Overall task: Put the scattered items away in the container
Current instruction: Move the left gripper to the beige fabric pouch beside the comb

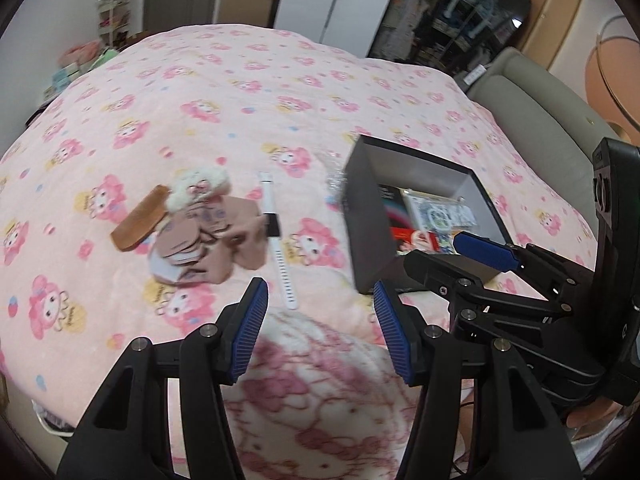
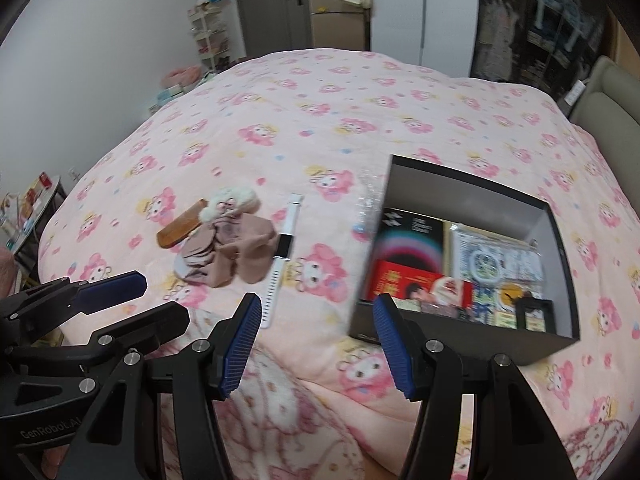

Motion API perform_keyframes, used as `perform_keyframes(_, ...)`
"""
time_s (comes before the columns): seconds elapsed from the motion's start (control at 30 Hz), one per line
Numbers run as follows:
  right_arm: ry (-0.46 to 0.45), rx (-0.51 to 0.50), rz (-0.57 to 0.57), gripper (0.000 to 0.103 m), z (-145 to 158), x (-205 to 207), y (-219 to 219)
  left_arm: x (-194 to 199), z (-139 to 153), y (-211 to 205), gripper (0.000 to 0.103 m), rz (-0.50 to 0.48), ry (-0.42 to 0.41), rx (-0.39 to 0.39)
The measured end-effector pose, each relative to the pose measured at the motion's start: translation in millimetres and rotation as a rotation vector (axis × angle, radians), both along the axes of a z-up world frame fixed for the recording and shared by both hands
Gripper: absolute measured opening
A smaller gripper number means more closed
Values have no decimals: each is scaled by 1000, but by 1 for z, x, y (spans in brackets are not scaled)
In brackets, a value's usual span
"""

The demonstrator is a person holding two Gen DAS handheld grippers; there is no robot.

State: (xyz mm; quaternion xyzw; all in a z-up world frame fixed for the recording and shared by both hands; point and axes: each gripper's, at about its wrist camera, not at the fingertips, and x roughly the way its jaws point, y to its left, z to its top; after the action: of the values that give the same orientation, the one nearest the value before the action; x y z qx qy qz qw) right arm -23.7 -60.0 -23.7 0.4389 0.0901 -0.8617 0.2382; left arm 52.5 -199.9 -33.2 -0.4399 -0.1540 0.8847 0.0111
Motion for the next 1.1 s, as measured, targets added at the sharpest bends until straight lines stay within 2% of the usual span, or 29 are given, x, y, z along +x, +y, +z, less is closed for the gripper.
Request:
perform_keyframes(0.37,-61,9,73,55,-21,-1,-47,8,-25,-42,57,70,-24,34)
perform_keyframes(0.5,-130,4,114,55,-44,-10,-54,3,-37,-48,57,86,-15,58)
perform_keyframes(0.63,-166,15,91,55,-60,-25,-57,-8,-56,-66,57,132,-52,60)
perform_keyframes(0.83,-189,45,56,55,-76,-57,-67,-20,-91,-102,57,188,-120,115)
perform_keyframes(1.1,-191,133,117,55,-102,-78,-106,-43,-131,-134,60,230,-185,157)
